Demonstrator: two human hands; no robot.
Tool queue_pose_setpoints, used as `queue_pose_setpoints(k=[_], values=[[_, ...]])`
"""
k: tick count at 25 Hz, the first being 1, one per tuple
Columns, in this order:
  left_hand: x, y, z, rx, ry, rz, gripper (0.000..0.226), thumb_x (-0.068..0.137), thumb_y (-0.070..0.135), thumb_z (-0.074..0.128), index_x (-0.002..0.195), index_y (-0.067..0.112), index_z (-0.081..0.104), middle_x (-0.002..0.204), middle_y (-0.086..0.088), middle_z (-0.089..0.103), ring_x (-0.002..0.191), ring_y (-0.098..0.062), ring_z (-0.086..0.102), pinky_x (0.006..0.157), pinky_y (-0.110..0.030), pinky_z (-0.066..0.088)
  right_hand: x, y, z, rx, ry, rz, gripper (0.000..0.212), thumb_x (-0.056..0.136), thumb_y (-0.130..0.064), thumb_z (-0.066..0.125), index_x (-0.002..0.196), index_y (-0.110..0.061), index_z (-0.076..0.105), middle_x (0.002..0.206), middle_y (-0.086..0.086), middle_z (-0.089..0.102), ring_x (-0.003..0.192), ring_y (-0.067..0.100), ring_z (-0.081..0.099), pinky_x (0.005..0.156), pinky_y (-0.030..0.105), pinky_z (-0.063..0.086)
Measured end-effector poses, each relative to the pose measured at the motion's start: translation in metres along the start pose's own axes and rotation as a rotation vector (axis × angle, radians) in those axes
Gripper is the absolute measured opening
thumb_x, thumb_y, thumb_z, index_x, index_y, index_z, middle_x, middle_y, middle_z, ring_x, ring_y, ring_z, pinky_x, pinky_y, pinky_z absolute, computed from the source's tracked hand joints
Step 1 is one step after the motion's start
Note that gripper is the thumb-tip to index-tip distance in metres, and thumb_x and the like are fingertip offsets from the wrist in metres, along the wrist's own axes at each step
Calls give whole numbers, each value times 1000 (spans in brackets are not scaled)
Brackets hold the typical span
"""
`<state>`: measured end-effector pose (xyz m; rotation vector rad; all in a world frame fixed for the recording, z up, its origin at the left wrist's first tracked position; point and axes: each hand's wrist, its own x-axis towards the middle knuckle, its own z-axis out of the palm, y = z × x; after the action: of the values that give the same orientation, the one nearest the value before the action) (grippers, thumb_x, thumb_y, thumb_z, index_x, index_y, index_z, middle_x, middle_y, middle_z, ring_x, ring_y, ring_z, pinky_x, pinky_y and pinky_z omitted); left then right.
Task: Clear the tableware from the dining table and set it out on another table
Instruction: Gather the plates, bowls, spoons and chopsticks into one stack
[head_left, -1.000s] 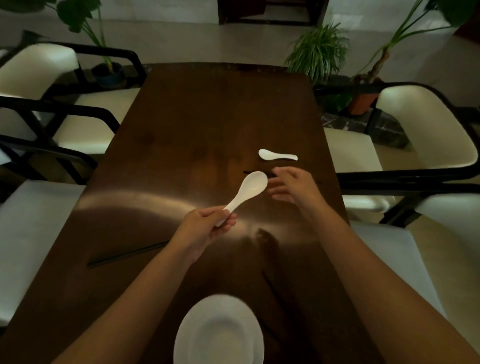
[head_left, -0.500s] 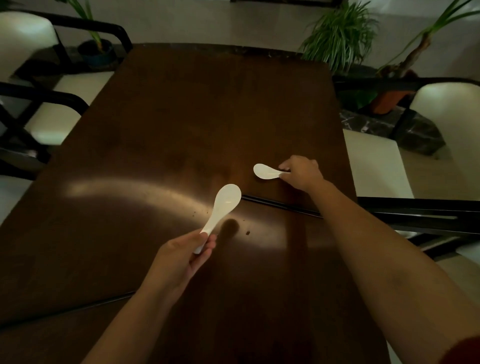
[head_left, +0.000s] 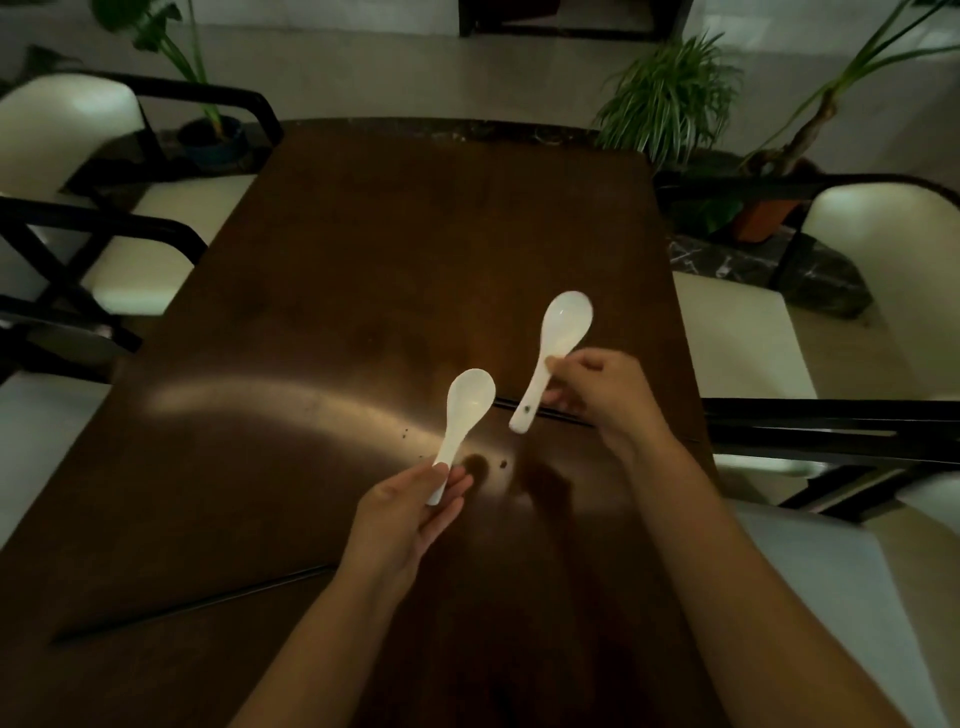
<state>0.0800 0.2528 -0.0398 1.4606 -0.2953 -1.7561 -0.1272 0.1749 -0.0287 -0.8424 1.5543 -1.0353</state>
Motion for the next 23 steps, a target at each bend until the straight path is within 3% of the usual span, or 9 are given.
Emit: queue_pose_setpoints(k=[3,9,15,17,19,21,23], values=[[-29,1,2,52,-95,29,14,86,8,58,96,7,68,89,-9,76,83,-18,72,60,-26,58,-73,2,22,191,-150,155,6,83,-13,65,81,-8,67,60,4,72,50,8,66,50,19,54],[-87,2,-18,84,-278,59,16,86,11,58,100,9,66,92,-9,75,85,-22,72,61,-26,58,-139,-5,37,224,-87,148,8,85,-13,64,80,-6,63,56,1,70,52,9,67,52,19,55],[-121,0,-34,116,-289,138,13,87,11,58,96,15,66,91,-10,75,80,-20,72,60,-24,57,-184,-6,57,156,-90,180,11,82,-20,66,80,-9,63,61,4,67,48,9,59,50,21,51],[-128,-1,-41,83,-279,134,11,87,9,58,91,14,67,94,-13,71,75,-17,72,57,-23,56,-192,-8,59,18,-2,132,15,80,-28,69,85,-17,60,75,1,65,58,10,57,48,20,46],[-134,2,-50,101,-297,125,13,87,7,58,96,10,66,96,-15,69,71,-15,72,55,-20,54,-195,-16,53,-17,47,32,26,83,-33,65,104,-28,52,92,-6,60,79,11,59,56,22,48],[-140,6,-61,153,-327,108,15,86,8,58,99,8,66,97,-16,68,71,-14,71,55,-20,54,-198,-27,43,-69,-17,-66,34,89,-29,57,120,-37,46,103,-9,54,96,13,57,62,24,54],[-146,11,-71,205,-368,80,13,86,9,59,97,8,66,94,-14,70,70,-14,71,56,-20,55,-203,-35,37,-185,-101,-144,26,91,-21,55,113,-35,55,109,-7,53,102,15,56,61,22,56]])
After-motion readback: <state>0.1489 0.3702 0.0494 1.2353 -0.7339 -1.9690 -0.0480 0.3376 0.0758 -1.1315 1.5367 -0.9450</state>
